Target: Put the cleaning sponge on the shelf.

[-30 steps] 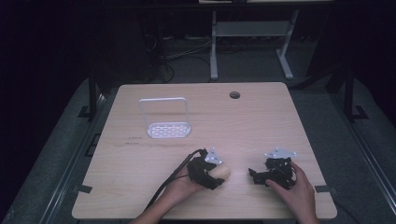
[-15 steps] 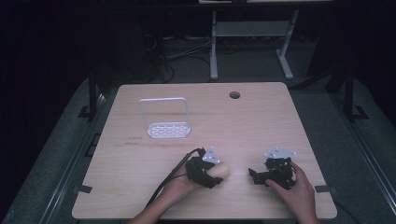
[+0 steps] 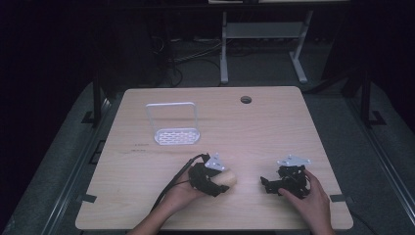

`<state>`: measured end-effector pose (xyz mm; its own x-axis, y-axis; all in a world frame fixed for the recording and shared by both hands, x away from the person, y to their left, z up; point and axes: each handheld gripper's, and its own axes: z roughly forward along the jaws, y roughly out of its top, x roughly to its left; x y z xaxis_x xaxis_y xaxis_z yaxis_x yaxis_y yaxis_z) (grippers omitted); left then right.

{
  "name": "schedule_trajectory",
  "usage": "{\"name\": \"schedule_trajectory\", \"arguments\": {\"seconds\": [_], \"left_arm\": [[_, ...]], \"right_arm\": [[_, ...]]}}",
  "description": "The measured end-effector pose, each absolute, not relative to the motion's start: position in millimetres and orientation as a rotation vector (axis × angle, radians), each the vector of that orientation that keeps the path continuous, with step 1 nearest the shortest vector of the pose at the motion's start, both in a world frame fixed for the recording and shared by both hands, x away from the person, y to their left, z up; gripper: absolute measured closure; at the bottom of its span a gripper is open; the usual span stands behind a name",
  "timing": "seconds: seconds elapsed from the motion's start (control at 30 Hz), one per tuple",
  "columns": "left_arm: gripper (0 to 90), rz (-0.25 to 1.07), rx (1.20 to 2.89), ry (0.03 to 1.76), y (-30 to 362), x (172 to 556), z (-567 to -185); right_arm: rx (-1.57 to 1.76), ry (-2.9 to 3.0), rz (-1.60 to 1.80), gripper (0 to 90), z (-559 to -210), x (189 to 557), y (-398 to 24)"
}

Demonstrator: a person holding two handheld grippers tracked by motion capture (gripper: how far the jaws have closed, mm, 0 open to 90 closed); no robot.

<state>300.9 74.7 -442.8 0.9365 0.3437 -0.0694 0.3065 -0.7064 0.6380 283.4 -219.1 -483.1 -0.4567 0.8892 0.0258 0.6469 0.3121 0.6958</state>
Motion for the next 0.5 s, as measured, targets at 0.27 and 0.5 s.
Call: {"name": "schedule_trajectory", "arguments": {"seconds": [0.27,0.5], "left_arm": [[40.7,0.085,2.4,0.464,88,303,-438],[40.7,0.098,2.381,0.496,100,306,-434]], "right_arm": [[1.373,2.221,0.92,0.0,-483,283,-219],[1.374,2.221,0.92,0.0,-483,283,-219]]}}
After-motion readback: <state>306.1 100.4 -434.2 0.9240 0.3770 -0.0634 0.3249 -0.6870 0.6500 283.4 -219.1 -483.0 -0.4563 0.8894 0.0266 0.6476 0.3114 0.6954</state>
